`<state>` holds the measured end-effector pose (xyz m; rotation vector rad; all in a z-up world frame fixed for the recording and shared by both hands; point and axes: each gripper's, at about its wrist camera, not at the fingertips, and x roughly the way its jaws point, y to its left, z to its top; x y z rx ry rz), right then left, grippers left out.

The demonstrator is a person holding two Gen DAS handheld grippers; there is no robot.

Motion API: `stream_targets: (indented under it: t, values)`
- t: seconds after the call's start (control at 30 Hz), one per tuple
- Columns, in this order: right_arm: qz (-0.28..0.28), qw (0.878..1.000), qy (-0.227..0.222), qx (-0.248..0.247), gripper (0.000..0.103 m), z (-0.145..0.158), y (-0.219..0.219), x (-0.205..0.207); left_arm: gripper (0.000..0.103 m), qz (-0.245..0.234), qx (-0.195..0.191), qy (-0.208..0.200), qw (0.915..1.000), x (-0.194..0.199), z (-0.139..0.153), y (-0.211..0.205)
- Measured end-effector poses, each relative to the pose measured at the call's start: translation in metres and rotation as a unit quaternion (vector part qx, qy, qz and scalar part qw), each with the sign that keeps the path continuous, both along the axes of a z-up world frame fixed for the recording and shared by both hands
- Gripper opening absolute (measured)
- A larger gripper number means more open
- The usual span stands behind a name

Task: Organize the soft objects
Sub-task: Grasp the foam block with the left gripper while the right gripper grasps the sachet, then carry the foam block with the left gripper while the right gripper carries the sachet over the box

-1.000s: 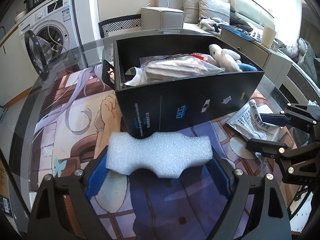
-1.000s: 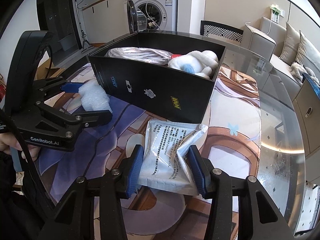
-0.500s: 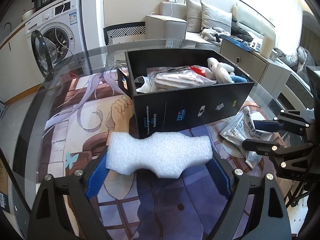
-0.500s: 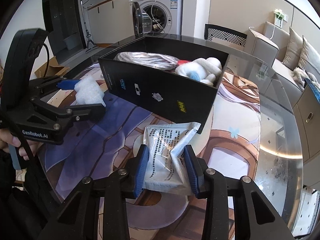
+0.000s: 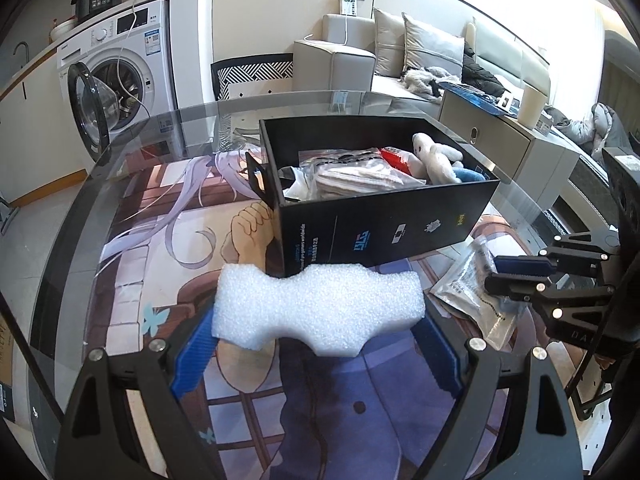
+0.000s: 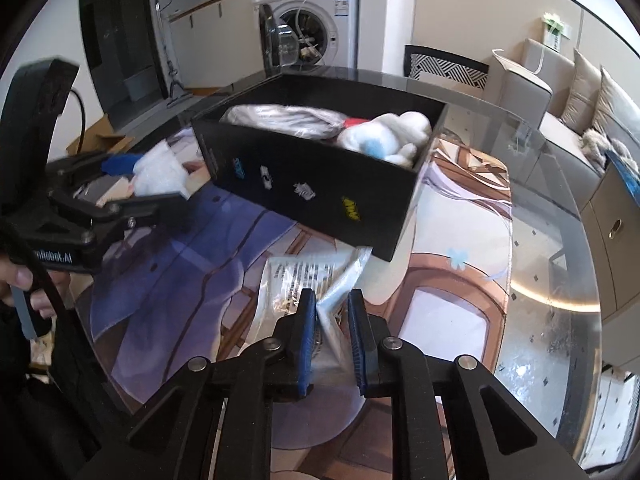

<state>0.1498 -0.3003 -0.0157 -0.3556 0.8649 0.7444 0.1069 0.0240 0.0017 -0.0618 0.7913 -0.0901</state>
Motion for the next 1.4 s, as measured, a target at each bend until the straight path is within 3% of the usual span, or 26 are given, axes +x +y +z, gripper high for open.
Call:
stream_targets:
  t: [0.1,0.33,0.4,0.47,0.63,1.1,1.4]
  values:
    - [0.003,1.000,0.006,0.014,0.050,0.003,0.002,0.000,0.089,0.001,-0.001,0.000,1.0000,0.000,0.000,0.000]
    - [0.020,1.000,0.016,-0.010,0.061,-0.012,0.021,-0.006,0.089,0.001,-0.003,-0.003,1.0000,-0.001,0.001,0.001]
    - [0.022,1.000,0.010,-0.017,0.060,-0.014,0.022,-0.007,0.089,0.001,-0.003,-0.004,1.0000,-0.001,0.001,0.001]
    - [0.021,1.000,0.008,-0.016,0.049,-0.014,0.020,-0.006,0.089,0.003,-0.005,-0.005,1.0000,-0.002,0.002,0.002]
    - [0.030,0.999,0.007,-0.010,0.039,-0.013,0.017,-0.008,0.089,0.006,-0.008,-0.012,0.9999,-0.003,0.006,0.003]
    - [0.046,0.998,-0.035,0.038,0.038,0.035,0.007,-0.029,0.089,0.009,-0.016,-0.047,0.9987,-0.013,0.030,0.008]
    - [0.023,0.993,-0.075,0.083,0.038,0.070,-0.004,-0.031,0.089,0.006,-0.021,-0.073,0.9971,-0.013,0.048,0.006]
